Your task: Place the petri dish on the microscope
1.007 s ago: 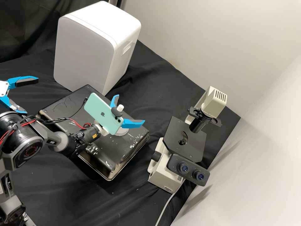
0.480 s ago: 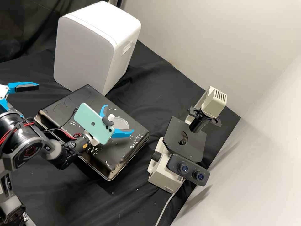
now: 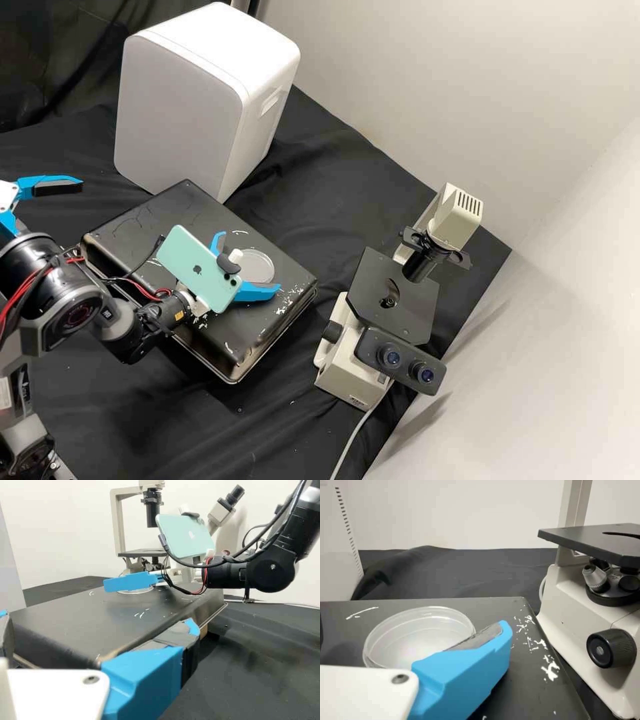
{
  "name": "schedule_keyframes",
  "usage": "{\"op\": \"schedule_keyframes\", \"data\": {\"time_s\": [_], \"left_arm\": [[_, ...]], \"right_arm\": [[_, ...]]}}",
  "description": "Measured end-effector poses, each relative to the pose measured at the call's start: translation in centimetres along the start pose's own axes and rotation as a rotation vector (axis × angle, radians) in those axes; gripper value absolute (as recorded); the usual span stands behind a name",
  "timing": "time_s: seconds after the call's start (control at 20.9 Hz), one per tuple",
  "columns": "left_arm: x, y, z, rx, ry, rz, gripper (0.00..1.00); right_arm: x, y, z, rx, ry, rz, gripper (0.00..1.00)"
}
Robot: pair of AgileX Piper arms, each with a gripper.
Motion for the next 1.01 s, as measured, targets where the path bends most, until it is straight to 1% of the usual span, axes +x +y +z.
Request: {"op": "schedule_keyframes", "data": {"time_s": [0.1,0.19,0.34,0.43,0.67,0.72,0.86,1.01], "left_arm": [[0.0,0.0,0.0,0.0,0.0,0.0,1.0],[0.0,0.0,0.0,0.0,0.0,0.0,1.0],[0.0,0.0,0.0,0.0,0.0,0.0,1.0],[0.0,0.0,0.0,0.0,0.0,0.0,1.0],[0.0,0.0,0.0,0.0,0.0,0.0,1.0],[0.0,-0.02,0.0,0.0,0.0,-0.001,1.0],[0.1,-0.16,-0.1,-0.003,0.002,-0.009,1.0],[0.1,-0.19,-0.1,-0.004,0.002,-0.011,1.0]], "right_arm": [[0.4,0.1,0.0,0.0,0.005,0.004,1.0],[0.9,0.0,0.2,0.005,-0.007,0.007,1.0],[1.4,-0.2,0.4,0.001,-0.006,0.01,1.0],[1.7,-0.4,0.7,0.001,-0.013,0.004,1.0],[2.0,-0.4,0.7,0.001,-0.013,0.004,1.0],[2.0,-0.4,0.7,0.001,-0.013,0.004,0.0],[2.0,-0.4,0.7,0.001,-0.013,0.004,0.0],[2.0,-0.4,0.7,0.001,-0.013,0.004,0.0]]}}
